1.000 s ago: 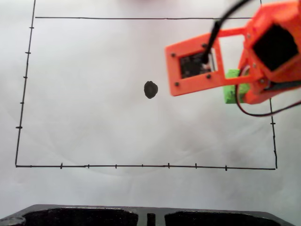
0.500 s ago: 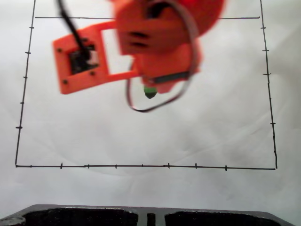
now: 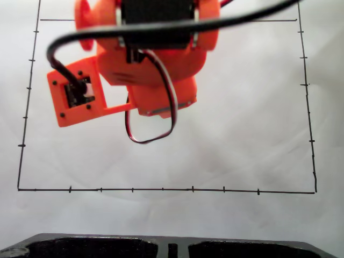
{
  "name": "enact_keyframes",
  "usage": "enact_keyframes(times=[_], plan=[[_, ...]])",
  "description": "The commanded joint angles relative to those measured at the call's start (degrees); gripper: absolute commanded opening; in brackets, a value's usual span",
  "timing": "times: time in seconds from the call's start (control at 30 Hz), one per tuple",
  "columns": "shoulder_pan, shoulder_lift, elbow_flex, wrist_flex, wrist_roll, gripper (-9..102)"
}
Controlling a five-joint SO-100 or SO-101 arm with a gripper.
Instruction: Grasp the colored block, Place it on the black dot, and then return the arm to the default position.
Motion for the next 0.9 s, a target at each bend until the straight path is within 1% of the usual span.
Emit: enact_keyframes(times=[0.0,0.17,0.4,0.6,0.7,0.77,0.87], plan=[[-1.1,0.3,-0.1,-0.2,1.0,14],[-2.5,-0.4,0.0,0.0,1.3,17],[-3.7,-0.6,0.9,0.2,2.6,18],[-3.0,0.4,2.9,-0.3,1.8,22],[-2.5,0.6,3.5,-0.4,0.9,27],[-2.2,0.9,3.6,-0.3,0.7,28],[-1.8,1.8,3.8,0.3,-0.2,34]])
